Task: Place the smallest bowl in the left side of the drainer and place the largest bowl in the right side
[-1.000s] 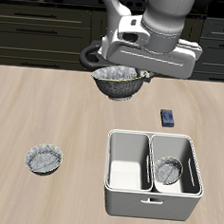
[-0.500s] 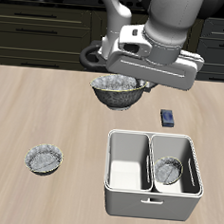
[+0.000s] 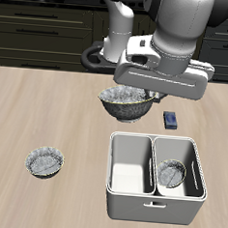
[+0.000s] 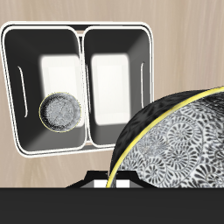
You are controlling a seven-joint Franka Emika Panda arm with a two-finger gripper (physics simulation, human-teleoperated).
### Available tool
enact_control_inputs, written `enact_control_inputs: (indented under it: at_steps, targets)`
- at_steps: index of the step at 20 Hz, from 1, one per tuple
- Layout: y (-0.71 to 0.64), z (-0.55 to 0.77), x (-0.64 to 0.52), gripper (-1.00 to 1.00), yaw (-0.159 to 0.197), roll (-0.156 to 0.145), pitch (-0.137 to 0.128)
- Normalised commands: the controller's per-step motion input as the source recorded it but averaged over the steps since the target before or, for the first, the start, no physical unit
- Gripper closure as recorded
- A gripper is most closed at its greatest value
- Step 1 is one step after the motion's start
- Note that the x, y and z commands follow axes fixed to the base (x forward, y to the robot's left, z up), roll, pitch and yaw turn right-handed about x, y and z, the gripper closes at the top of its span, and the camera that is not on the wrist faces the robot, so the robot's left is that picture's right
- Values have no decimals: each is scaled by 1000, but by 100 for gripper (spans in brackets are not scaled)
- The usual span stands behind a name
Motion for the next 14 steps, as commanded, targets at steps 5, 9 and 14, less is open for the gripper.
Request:
enact_control_inputs:
  at_steps: [5,9,14]
  targets:
    - [42,-13,63,100,1,65,-8]
    - [-77,-72,149,100,6,-7,9]
    - [55,-148,33,100,-7,3,17]
